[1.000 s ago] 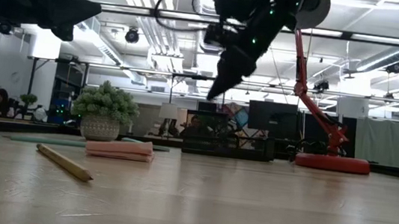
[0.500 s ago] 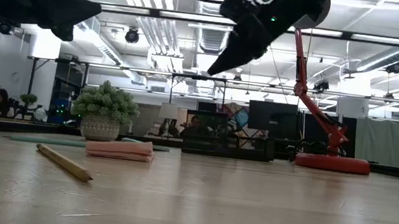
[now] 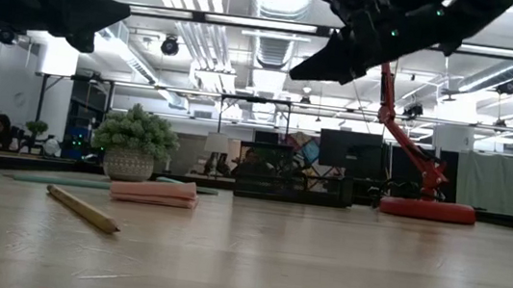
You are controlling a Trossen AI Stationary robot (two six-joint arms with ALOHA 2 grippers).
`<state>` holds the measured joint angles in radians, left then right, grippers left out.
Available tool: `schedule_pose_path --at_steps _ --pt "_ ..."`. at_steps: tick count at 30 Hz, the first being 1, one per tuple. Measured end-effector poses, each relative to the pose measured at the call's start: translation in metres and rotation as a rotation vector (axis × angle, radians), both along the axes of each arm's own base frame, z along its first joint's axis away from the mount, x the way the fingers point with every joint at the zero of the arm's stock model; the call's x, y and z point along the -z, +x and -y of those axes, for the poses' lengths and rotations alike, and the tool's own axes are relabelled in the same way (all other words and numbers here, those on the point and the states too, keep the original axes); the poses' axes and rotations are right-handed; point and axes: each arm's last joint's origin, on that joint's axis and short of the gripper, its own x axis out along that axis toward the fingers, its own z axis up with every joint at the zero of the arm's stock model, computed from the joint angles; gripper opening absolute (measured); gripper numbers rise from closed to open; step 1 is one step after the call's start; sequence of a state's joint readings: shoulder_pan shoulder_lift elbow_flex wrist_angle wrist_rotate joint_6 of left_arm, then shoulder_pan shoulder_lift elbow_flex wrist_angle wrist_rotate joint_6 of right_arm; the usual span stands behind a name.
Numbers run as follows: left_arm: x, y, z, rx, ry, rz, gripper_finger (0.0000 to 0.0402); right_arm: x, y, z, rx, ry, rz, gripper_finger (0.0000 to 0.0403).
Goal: Pick and place office supplies into organizer
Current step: Put the pink sticky notes into the desk organizer
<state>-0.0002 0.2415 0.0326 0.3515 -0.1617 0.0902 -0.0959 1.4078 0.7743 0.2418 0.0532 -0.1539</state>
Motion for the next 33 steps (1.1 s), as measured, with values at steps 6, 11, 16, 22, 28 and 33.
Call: schedule_pose_path --at_steps 6,11,16,22,28,33 --pt "0.000 0.000 0.000 0.000 0.000 0.003 0.0000 0.008 0.001 0.000 0.010 0.027 -0.015 0.0043" --pt "0.000 0.000 0.000 0.000 0.000 0.005 0.0000 0.012 0.003 -0.002 0.005 0.033 -0.027 0.0055" --pt "-0.001 0.000 0.000 0.000 0.000 0.006 0.0000 0.008 0.005 -0.010 -0.026 0.031 -0.003 0.0083" --pt "-0.001 0.000 0.000 0.000 0.000 0.006 0.0000 0.004 0.008 -0.025 -0.076 0.030 0.010 0.0122" --pt "-0.001 0.000 0.000 0.001 0.000 0.006 0.0000 0.004 0.008 -0.045 -0.141 0.021 0.002 0.0149" --pt "-0.001 0.000 0.000 0.000 0.000 0.006 0.0000 0.005 0.007 -0.058 -0.125 -0.015 -0.005 0.0170"
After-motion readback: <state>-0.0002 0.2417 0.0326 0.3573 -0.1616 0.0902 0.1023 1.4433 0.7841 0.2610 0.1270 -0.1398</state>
